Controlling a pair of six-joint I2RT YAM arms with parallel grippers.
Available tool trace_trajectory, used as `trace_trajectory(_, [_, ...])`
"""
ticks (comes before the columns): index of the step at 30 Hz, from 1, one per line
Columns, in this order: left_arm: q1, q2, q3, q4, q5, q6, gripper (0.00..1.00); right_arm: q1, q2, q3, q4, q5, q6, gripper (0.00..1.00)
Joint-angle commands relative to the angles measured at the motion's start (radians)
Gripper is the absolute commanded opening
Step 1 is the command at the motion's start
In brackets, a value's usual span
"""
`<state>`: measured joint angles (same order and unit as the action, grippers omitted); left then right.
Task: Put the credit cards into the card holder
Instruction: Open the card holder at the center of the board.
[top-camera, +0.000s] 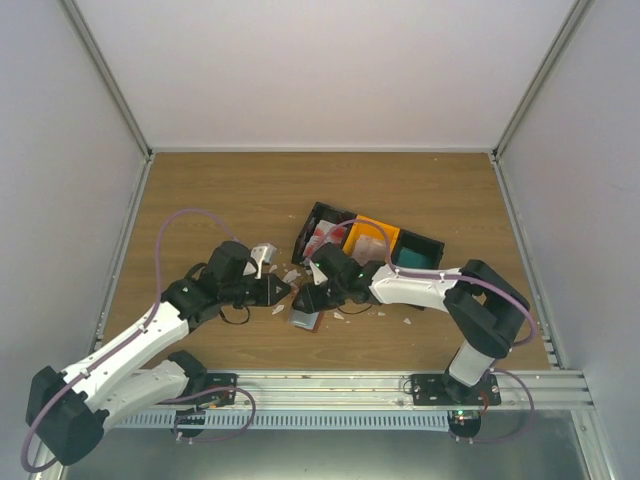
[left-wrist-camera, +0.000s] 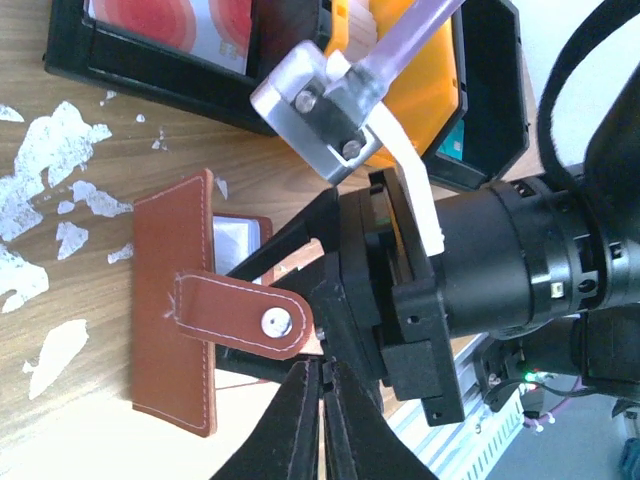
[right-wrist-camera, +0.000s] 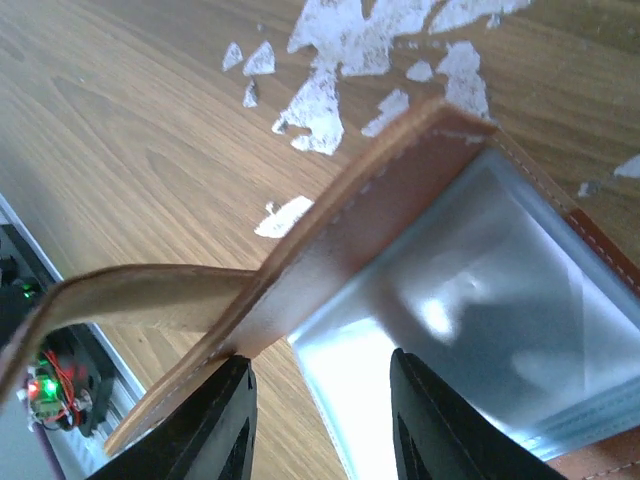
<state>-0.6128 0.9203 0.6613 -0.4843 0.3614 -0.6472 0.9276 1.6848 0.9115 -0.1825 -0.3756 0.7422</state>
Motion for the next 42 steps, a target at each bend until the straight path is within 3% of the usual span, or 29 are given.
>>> trace_trajectory(1, [0.005, -0.028, -0.030, 0.054, 0.027, -0.011, 0.05, 0.011, 0.000, 0.050, 0.006, 0.022, 0.011, 0.36])
trace_trajectory(16, [0.005, -0.116, -0.162, 0.066, -0.113, -0.056, 0.00, 0.008, 0.169, 0.235, -0.067, 0.062, -0.023, 0.31])
trace_trajectory(22, [0.005, -0.041, -0.187, 0.119, -0.187, -0.057, 0.00, -0.005, 0.213, 0.280, -0.097, 0.083, -0.021, 0.30])
trace_trajectory(32, [0.019, 0.103, -0.191, 0.263, -0.327, -0.028, 0.10, -0.016, 0.197, 0.265, -0.115, 0.080, -0.038, 0.30])
trace_trajectory(37, [0.032, 0.159, -0.184, 0.269, -0.390, -0.003, 0.21, -0.016, 0.174, 0.247, -0.129, 0.074, -0.061, 0.31])
trace_trajectory(42, [0.049, 0.217, -0.200, 0.280, -0.396, -0.002, 0.25, -0.016, 0.141, 0.218, -0.136, 0.069, -0.076, 0.31])
